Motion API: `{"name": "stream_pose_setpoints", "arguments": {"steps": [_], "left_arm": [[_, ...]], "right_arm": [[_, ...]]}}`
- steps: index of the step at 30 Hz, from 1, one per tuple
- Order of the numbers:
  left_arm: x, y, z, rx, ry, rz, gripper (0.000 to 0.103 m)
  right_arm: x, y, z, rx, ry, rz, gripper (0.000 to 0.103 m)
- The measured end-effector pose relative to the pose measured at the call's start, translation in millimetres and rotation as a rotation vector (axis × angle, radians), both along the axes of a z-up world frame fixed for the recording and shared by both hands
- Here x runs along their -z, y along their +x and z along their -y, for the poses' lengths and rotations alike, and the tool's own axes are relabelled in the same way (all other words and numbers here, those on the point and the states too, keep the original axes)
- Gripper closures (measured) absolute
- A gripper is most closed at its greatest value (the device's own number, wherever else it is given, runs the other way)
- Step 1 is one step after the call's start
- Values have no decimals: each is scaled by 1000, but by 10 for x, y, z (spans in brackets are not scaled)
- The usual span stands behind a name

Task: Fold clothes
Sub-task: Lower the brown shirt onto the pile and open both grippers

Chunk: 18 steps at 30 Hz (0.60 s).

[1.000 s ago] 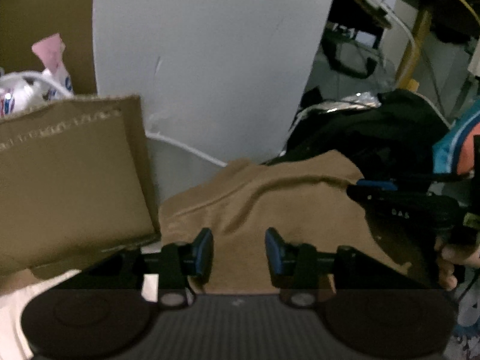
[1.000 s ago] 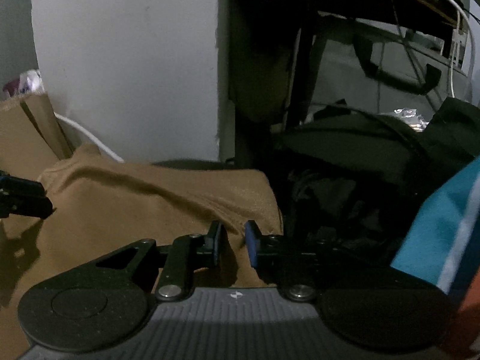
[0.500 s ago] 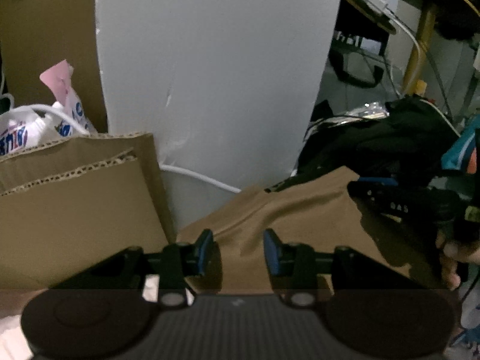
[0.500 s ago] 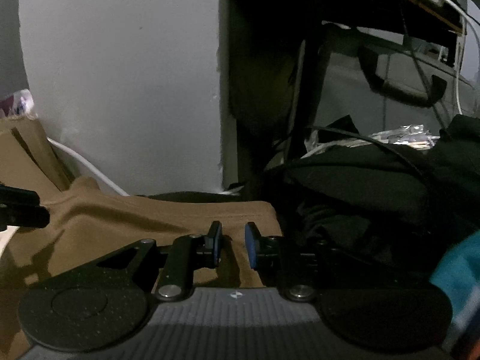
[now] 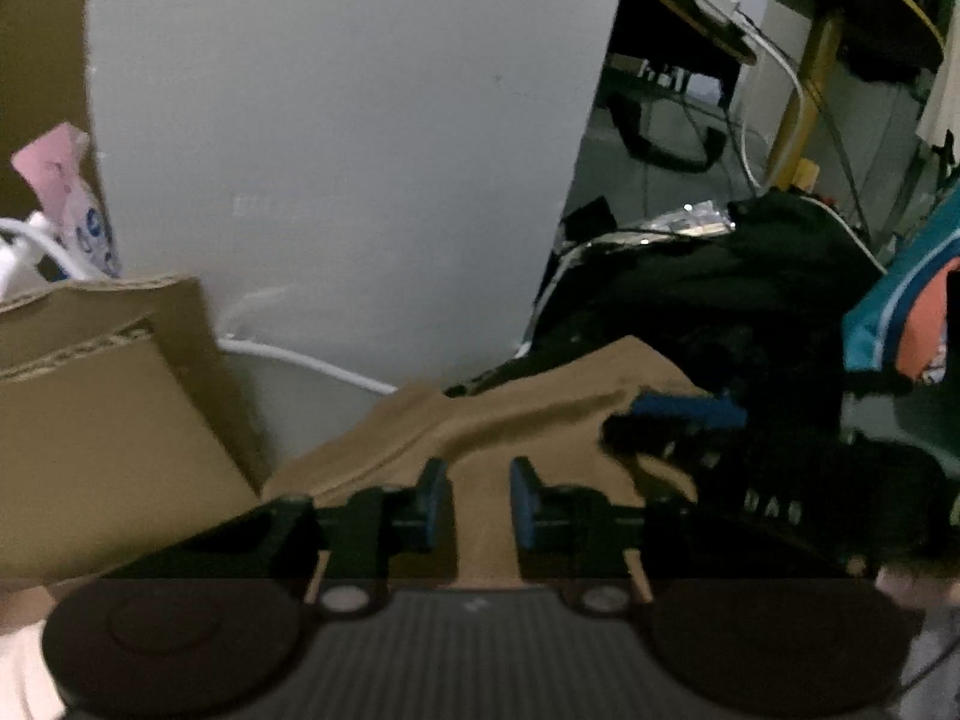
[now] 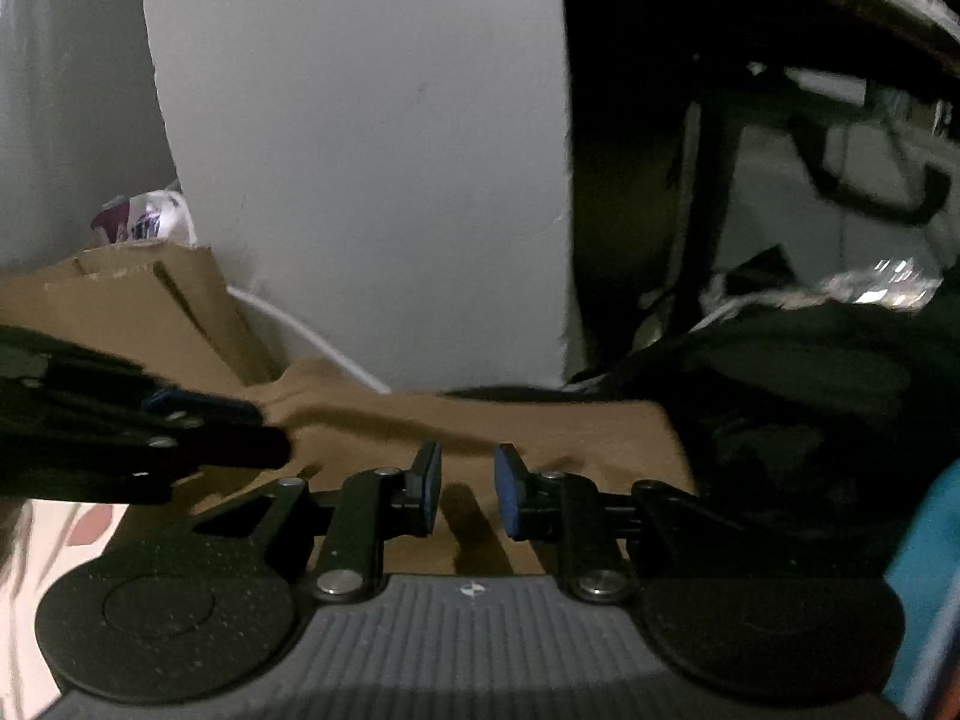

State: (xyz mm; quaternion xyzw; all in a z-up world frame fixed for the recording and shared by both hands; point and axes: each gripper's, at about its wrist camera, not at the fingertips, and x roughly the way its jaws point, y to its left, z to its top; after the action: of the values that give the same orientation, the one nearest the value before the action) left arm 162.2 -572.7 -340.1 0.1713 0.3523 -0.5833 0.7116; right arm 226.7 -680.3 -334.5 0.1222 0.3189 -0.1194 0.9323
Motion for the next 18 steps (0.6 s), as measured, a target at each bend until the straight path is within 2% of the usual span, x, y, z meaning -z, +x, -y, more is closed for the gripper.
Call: {"name": "stream_pose_setpoints", "arguments": {"steps": [2,6,7,12,15,18], "left_arm": [[77,3,77,-7,20,-21,83],[184,37,195,-74,31,-25,85],[182,30,220,-93,33,2,89],[55,27,195,-121,-5,52,89],[-59,53,102,-99,-39,36,88],[-110,-41,-8,-19,-40,72,88]], "right_arm": [[71,21,31,21,28,-10,77],[121,27,88,63,8,-27,77],[121,23,103,73,2,-29,78],[121,0,176,126,-25,-41,78],[55,-94,165,121,-27,-40,77],[-14,-214,99,83,-19,-26,77]]}}
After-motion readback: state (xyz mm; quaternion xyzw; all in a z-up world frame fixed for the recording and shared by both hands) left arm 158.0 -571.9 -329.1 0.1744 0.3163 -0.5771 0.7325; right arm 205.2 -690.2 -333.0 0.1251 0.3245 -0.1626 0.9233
